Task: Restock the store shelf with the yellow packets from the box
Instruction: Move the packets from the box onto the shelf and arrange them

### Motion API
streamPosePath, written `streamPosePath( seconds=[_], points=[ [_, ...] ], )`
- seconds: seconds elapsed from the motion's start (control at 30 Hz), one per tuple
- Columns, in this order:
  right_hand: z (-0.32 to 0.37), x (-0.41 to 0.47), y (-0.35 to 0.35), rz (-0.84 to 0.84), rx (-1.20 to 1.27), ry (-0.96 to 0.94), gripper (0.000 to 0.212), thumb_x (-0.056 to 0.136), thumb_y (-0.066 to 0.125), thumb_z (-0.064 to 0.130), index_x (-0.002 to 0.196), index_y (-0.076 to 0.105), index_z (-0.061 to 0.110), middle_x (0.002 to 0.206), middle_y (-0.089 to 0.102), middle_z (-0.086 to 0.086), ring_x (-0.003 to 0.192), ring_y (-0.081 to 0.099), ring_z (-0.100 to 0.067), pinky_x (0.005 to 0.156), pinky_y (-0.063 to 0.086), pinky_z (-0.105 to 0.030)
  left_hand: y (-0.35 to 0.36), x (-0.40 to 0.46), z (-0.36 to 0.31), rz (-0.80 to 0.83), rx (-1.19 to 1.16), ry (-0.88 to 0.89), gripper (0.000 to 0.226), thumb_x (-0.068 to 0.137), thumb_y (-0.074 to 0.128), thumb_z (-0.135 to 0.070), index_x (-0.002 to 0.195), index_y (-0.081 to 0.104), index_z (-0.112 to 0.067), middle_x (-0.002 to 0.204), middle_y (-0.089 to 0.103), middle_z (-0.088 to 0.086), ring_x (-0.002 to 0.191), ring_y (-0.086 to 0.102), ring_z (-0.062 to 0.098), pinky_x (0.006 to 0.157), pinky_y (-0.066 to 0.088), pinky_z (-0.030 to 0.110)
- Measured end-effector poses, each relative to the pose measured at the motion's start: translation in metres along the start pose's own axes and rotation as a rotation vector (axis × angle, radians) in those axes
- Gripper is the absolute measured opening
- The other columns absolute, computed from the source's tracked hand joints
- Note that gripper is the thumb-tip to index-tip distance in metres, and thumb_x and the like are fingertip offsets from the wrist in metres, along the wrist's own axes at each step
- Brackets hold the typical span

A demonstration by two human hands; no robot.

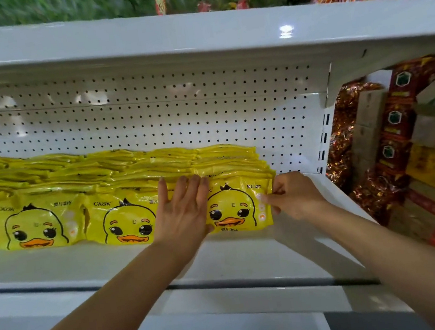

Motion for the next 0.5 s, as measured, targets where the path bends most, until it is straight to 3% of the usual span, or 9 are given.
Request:
streamPosePath(
  seconds=[0.1, 0.27, 0.37, 0.43, 0.5],
  points=[
    [0.004, -0.001, -0.001, -0.028, 0.031, -0.017, 0.032, 0.08, 0.073, 0.021, 0.061, 0.049, 0.012, 0.05, 0.058, 0.0, 0.036, 0.052, 0.001, 0.044, 0.037, -0.011, 0.004, 0.002, 0.003, 0.03, 0.044, 0.02, 0.114, 0.037, 0.084, -0.062, 0.125, 0.038, -0.005, 0.116, 0.062, 0.011, 0.106, 0.059, 0.029, 0.098, 0.031, 0.059],
    [0.002, -0.01, 0.0, -0.121, 0.028, -0.086, 0.036, 0.08, 0.073, 0.02, 0.056, 0.046, 0.018, 0.057, 0.065, -0.007, 0.053, 0.062, -0.017, 0.053, 0.041, -0.023, -0.002, 0.005, 0.002, 0.162, 0.185, -0.008, 0.114, 0.049, 0.072, -0.073, 0.129, 0.025, -0.007, 0.131, 0.055, 0.005, 0.123, 0.05, 0.024, 0.104, 0.018, 0.056],
    [-0.001, -0.011, 0.001, -0.119, 0.026, -0.09, 0.03, 0.08, 0.073, 0.019, 0.06, 0.051, 0.015, 0.059, 0.064, -0.005, 0.058, 0.064, -0.016, 0.055, 0.04, -0.023, -0.011, 0.006, -0.001, 0.239, 0.14, 0.014, 0.105, 0.072, 0.062, -0.064, 0.14, 0.009, -0.005, 0.151, 0.026, 0.009, 0.14, 0.024, 0.028, 0.111, 0.008, 0.059],
    [-0.001, -0.008, -0.003, -0.104, 0.028, -0.027, 0.024, 0.076, 0.076, 0.026, 0.083, 0.06, 0.01, 0.08, 0.063, -0.005, 0.075, 0.061, -0.018, 0.061, 0.038, -0.025, -0.016, 0.009, -0.003, 0.278, 0.068, 0.009, 0.1, 0.081, 0.056, -0.059, 0.145, 0.0, -0.006, 0.156, 0.006, 0.011, 0.144, 0.003, 0.029, 0.113, -0.002, 0.057],
    [-0.003, -0.002, -0.009, -0.012, 0.092, 0.099, 0.068, 0.069, 0.081, 0.034, 0.123, 0.047, 0.012, 0.114, 0.053, -0.006, 0.103, 0.056, -0.021, 0.077, 0.042, -0.027, -0.021, 0.011, -0.005, 0.268, 0.015, -0.023, 0.105, 0.079, 0.054, -0.064, 0.147, -0.004, -0.008, 0.157, -0.003, 0.01, 0.145, -0.005, 0.029, 0.113, -0.006, 0.054]
  ],
)
Point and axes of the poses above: each hand's wrist, its own x-axis towards the middle knuckle, its own y-axis out of the palm, z = x × y, the point moved 1 cm from there along x, towards the middle knuckle
